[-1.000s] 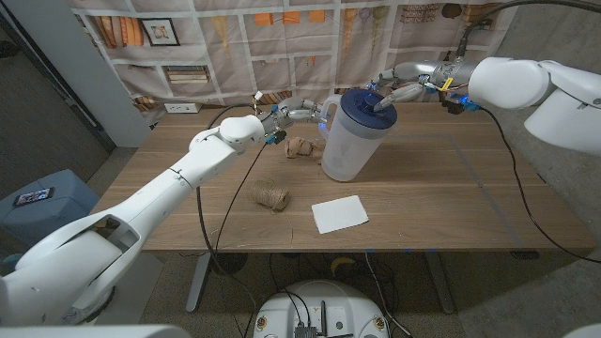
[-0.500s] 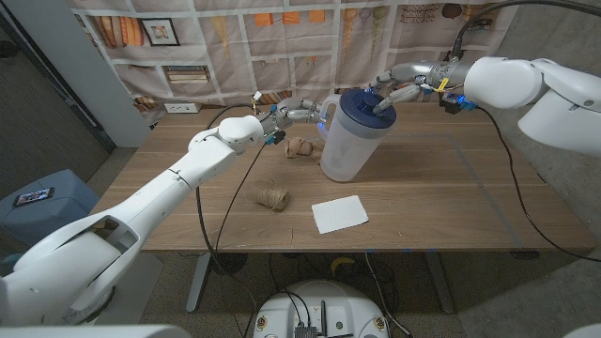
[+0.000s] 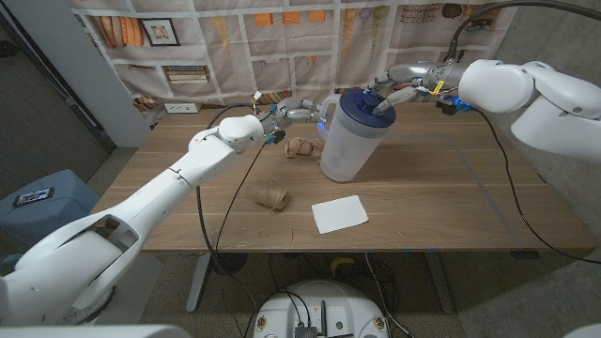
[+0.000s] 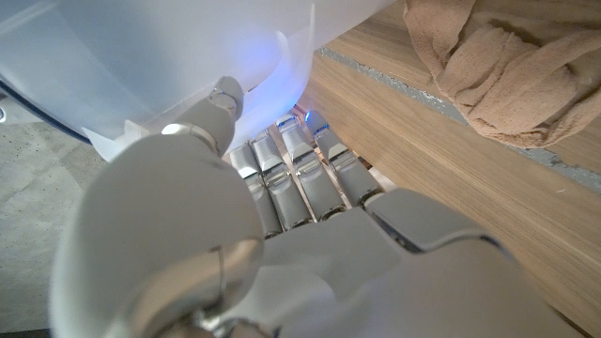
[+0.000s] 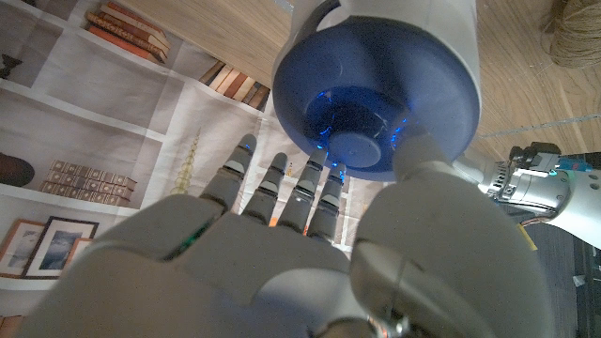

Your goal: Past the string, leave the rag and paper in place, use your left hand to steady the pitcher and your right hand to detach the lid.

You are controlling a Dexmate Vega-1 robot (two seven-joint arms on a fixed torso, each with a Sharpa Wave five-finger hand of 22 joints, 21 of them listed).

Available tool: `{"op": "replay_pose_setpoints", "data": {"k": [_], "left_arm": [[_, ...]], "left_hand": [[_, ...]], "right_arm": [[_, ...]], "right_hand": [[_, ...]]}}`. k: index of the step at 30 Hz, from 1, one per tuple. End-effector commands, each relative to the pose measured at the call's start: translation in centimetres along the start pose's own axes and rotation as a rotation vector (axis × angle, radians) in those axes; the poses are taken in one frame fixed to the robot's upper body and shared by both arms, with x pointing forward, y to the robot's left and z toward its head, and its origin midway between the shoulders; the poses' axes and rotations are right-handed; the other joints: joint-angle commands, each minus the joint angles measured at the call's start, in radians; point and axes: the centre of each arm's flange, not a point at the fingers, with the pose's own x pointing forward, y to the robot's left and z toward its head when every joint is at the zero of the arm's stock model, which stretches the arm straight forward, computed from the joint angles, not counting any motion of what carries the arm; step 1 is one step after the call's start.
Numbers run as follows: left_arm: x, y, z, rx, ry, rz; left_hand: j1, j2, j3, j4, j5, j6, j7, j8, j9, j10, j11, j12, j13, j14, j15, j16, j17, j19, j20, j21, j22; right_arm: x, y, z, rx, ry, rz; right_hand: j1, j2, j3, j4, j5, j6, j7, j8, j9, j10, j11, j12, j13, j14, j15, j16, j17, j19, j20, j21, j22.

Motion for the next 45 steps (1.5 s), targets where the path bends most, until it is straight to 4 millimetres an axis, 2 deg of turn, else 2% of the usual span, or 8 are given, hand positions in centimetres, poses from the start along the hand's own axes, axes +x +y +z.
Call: {"op": "replay_pose_setpoints", "data": {"k": [1, 10, 21, 33, 45], "left_arm": [[0.01, -0.24, 0.11, 0.004, -0.005, -0.01], [-0.09, -0.43, 0.01, 0.003, -0.003, -0.011], [-0.24, -0.48, 0.04, 0.004, -0.004, -0.01], [-0.4, -0.7, 0.05, 0.001, -0.004, -0.01], [-0.52, -0.74, 0.1, -0.001, -0.003, -0.007]], "left_hand": [[-0.039, 0.047, 0.025, 0.015, 0.007, 0.034, 0.021, 0.004, 0.001, 0.01, 0.001, 0.002, 0.002, 0.01, -0.104, 0.004, 0.005, 0.013, -0.151, 0.0, 0.004], [-0.042, 0.046, 0.024, 0.016, 0.006, 0.034, 0.02, 0.005, 0.002, 0.011, -0.002, 0.002, 0.003, 0.011, -0.101, 0.004, 0.005, 0.013, -0.15, 0.0, 0.004], [-0.043, 0.046, 0.025, 0.016, 0.007, 0.032, 0.019, 0.004, 0.002, 0.012, -0.002, 0.002, 0.003, 0.013, -0.103, 0.003, 0.005, 0.013, -0.151, -0.001, 0.003], [-0.045, 0.048, 0.025, 0.017, 0.007, 0.032, 0.019, 0.004, 0.003, 0.016, -0.001, 0.003, 0.003, 0.018, -0.104, 0.005, 0.006, 0.013, -0.15, -0.001, 0.003], [-0.047, 0.049, 0.026, 0.017, 0.007, 0.032, 0.018, 0.005, 0.003, 0.017, 0.001, 0.002, 0.004, 0.02, -0.104, 0.005, 0.006, 0.014, -0.149, -0.001, 0.003]], "right_arm": [[0.4, -0.47, 0.25, -0.027, 0.006, 0.018], [0.86, -1.07, 0.13, -0.034, 0.009, 0.052], [0.86, -0.78, 0.38, -0.051, 0.009, 0.038], [0.54, -0.47, 0.72, -0.054, 0.005, 0.01], [0.78, -0.62, 0.91, -0.056, -0.01, 0.025]], "right_hand": [[0.017, 0.003, 0.005, 0.006, -0.007, 0.023, 0.001, 0.014, 0.003, 0.019, -0.007, 0.009, 0.004, 0.014, -0.025, 0.01, 0.004, 0.01, -0.002, 0.004, 0.002], [0.026, 0.009, 0.007, 0.01, -0.009, 0.036, -0.004, 0.021, 0.003, 0.041, -0.018, 0.01, 0.004, 0.022, -0.032, 0.017, 0.008, 0.012, -0.003, 0.002, 0.002], [0.039, 0.013, 0.003, 0.012, -0.012, 0.068, -0.017, 0.038, 0.004, 0.093, -0.025, 0.016, 0.008, 0.054, -0.055, 0.039, 0.015, 0.024, -0.007, 0.003, 0.002], [0.041, -0.001, -0.017, 0.018, -0.011, 0.143, -0.027, 0.076, 0.006, 0.157, -0.027, 0.015, 0.008, 0.088, -0.077, 0.065, 0.024, 0.047, -0.017, 0.003, 0.003], [0.036, 0.017, -0.022, 0.027, -0.011, 0.184, -0.028, 0.093, 0.005, 0.192, -0.028, 0.01, 0.003, 0.096, -0.084, 0.076, 0.031, 0.048, -0.019, 0.0, 0.003]]}}
